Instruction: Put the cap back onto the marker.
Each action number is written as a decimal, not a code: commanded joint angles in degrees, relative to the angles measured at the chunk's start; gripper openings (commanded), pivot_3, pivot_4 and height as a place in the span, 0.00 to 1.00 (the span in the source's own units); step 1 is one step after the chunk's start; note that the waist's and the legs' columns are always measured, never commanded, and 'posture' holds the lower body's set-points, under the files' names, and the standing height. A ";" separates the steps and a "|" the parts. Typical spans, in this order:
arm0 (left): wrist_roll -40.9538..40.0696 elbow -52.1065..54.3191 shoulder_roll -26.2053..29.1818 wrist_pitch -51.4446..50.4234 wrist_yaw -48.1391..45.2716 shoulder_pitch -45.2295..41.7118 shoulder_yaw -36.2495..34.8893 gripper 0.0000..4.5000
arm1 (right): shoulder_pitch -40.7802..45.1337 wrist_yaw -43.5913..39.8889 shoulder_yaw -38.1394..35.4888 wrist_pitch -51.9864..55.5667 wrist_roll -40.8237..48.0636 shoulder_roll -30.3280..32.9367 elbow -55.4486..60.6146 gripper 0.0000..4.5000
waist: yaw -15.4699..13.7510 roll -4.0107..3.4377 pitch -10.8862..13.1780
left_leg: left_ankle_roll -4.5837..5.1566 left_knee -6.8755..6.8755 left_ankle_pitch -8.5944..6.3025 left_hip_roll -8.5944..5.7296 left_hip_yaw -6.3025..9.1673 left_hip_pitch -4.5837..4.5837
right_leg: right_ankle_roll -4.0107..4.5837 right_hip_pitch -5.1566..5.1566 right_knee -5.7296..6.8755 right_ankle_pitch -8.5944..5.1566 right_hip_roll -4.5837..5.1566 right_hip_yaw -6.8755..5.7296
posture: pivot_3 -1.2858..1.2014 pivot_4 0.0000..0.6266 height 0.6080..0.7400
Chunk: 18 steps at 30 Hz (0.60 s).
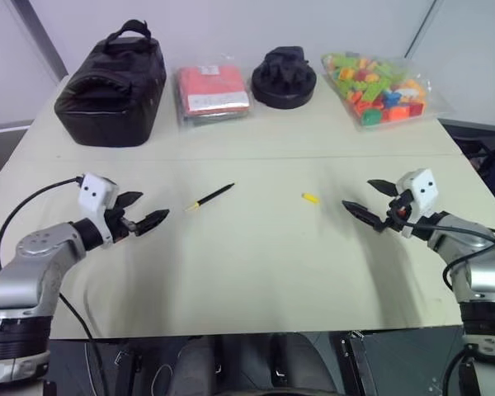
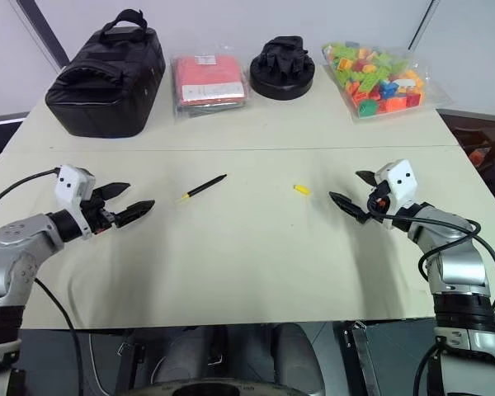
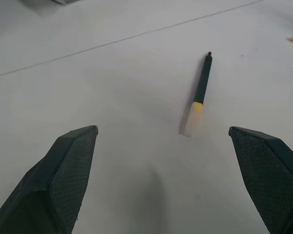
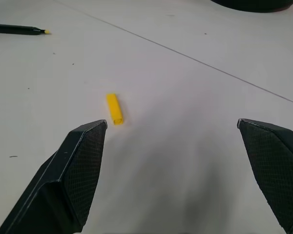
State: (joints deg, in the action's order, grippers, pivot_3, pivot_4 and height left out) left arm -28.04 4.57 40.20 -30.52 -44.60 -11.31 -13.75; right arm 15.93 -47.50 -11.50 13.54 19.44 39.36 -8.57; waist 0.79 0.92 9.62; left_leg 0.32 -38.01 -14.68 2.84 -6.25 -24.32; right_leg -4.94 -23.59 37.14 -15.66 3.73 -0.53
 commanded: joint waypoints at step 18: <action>2.13 -4.81 0.35 3.88 -1.70 -5.74 0.53 1.00 | -0.90 3.98 -1.82 0.08 0.55 -0.65 4.05 0.99 | 0.00 0.00 0.00 | 0.00 -0.01 0.00 0.00 -0.01 0.00 | -0.14 0.01 0.00 0.08 -0.05 0.00 | 0.52 0.24 1.00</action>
State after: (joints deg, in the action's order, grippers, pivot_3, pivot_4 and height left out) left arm -26.27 -0.28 40.10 -27.90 -45.61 -16.15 -13.01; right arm 14.58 -44.04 -11.89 13.81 19.51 38.68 -6.53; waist 0.79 0.92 9.62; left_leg 0.32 -38.02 -14.68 2.84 -6.26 -24.32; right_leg -5.08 -23.58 37.14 -15.59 3.68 -0.54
